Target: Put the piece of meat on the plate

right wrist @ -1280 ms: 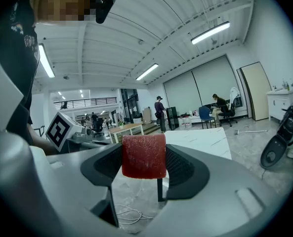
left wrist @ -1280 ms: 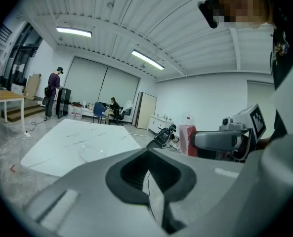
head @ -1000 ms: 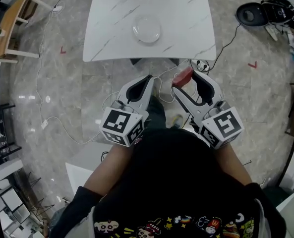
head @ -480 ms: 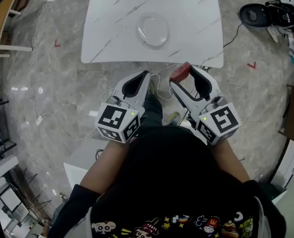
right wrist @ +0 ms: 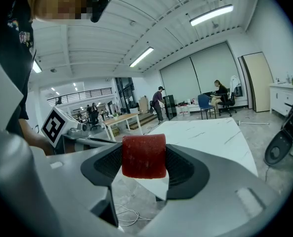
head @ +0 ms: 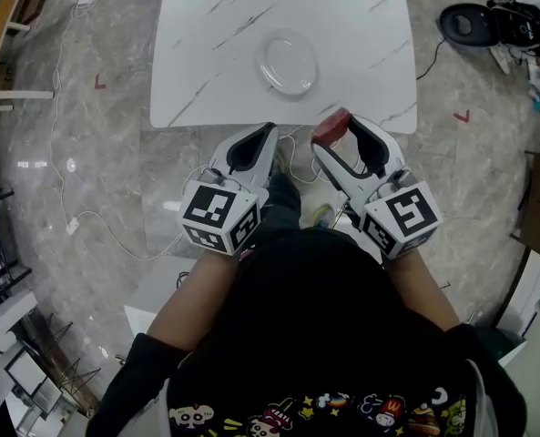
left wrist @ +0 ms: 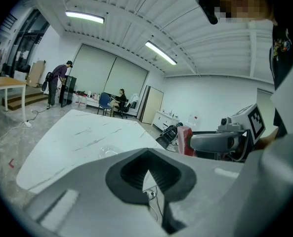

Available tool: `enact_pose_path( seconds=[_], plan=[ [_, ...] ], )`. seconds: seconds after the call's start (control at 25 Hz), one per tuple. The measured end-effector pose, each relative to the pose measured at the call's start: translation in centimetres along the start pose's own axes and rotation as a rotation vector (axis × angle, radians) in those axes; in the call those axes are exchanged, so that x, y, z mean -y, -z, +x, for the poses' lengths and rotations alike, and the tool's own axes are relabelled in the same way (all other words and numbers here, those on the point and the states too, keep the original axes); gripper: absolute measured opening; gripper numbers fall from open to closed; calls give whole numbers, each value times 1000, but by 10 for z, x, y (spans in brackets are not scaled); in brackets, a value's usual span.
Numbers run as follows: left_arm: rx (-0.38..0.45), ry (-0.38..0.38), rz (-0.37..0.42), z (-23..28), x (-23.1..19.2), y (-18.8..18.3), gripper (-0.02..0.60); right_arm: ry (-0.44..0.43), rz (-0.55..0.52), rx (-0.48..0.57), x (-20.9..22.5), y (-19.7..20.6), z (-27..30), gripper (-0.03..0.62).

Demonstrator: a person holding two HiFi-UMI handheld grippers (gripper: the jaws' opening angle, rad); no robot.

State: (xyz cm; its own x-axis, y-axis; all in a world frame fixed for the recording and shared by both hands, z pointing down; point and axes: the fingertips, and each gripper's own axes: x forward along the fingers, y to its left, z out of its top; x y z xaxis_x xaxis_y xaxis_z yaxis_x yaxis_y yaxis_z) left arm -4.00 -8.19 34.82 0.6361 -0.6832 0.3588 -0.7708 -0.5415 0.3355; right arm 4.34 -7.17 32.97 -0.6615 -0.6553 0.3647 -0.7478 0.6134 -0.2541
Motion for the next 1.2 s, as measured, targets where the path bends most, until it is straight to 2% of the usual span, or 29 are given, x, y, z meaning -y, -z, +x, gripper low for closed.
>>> enact_pose_path(
  seconds=[0.56, 1.2],
  plan=[
    [-75, 12, 14, 52, -47, 15, 0, 27, 7, -64, 33, 16, 64, 293],
    [-135, -16, 29, 80, -85, 37, 0, 52, -25, -141, 63, 44, 102, 293]
  ],
)
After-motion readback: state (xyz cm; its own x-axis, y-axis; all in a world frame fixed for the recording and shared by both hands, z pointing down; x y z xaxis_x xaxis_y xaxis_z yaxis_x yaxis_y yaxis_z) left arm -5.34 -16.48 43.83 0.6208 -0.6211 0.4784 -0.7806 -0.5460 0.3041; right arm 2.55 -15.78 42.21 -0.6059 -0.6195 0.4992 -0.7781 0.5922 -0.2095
